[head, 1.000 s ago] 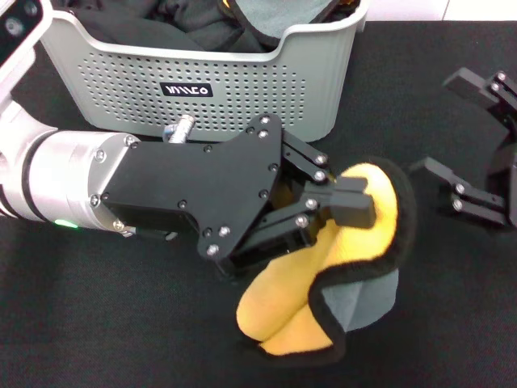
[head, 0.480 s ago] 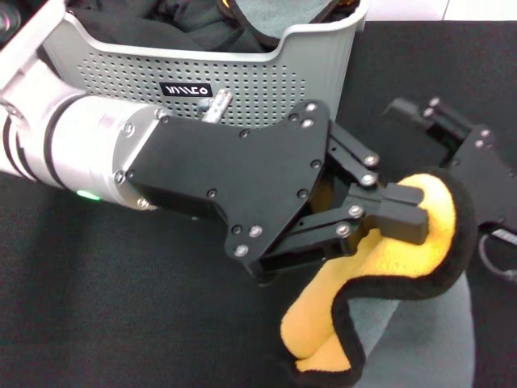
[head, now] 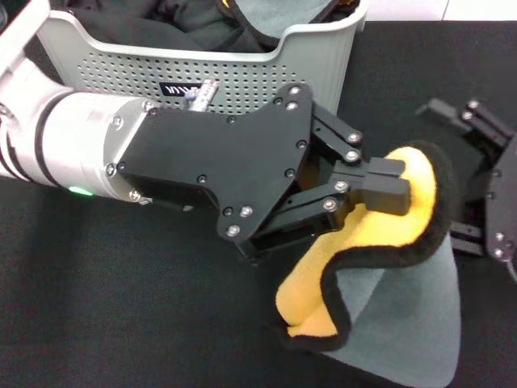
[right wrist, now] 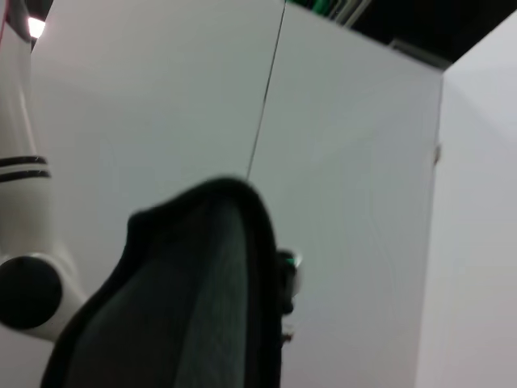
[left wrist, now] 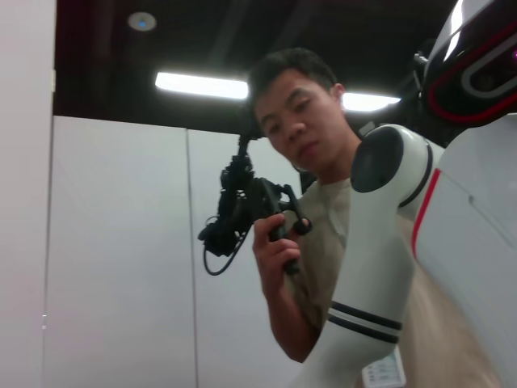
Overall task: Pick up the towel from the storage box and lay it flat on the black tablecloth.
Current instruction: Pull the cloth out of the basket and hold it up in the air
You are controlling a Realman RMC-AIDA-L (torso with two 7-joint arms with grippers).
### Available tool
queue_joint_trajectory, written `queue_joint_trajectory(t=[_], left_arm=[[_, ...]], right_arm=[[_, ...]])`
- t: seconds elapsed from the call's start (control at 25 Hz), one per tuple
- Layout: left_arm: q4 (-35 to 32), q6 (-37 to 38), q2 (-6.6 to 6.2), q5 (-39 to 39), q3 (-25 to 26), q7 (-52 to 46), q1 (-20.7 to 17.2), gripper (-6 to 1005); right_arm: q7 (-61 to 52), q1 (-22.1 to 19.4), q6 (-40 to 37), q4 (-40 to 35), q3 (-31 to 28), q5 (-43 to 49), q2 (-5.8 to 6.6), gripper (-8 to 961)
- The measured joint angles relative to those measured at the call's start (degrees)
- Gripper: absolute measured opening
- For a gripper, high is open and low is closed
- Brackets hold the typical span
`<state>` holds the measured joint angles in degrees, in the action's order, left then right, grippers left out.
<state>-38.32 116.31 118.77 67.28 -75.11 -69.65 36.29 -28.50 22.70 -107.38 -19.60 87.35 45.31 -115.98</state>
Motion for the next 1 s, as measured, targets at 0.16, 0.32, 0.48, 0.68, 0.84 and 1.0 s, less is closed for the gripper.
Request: queue_joint_trajectory(t=[0.16, 0.32, 0.48, 0.68, 0.84, 1.0], left_arm=[[1.51, -0.03, -0.19, 0.02, 0.07, 1.03, -0.28, 1], [2.24, -0.04, -0.25, -0.39, 0.34, 1.88, -0.6, 1], [2.28, -0.04, 0.36, -0.77, 1.85, 2.09, -0.83, 1], [2.28, -0.03, 0.78, -0.85, 2.09, 2.1, -0.85, 1], [2.28, 0.08, 0.81, -0.85, 1.84, 1.81, -0.88, 1], [2.27, 0.21, 0.95, -0.85, 1.66, 1.65, -0.91, 1]], right_arm=[[0.89, -0.68, -1.07, -0.05, -0.82, -0.47, 0.01, 871], [1.32, -0.37, -0.5, 0.18, -0.54, -0.25, -0.11, 871], [0.94, 0.62, 2.51, 0.46, 2.58, 0.12, -0.22, 871], [0.58, 1.87, 7.42, 0.3, 9.04, -1.25, -0.23, 871], [0.55, 1.95, 10.3, 0.3, 12.92, -4.9, -0.21, 871], [0.53, 1.77, 13.96, 0.47, 14.44, -5.47, -0.21, 871]])
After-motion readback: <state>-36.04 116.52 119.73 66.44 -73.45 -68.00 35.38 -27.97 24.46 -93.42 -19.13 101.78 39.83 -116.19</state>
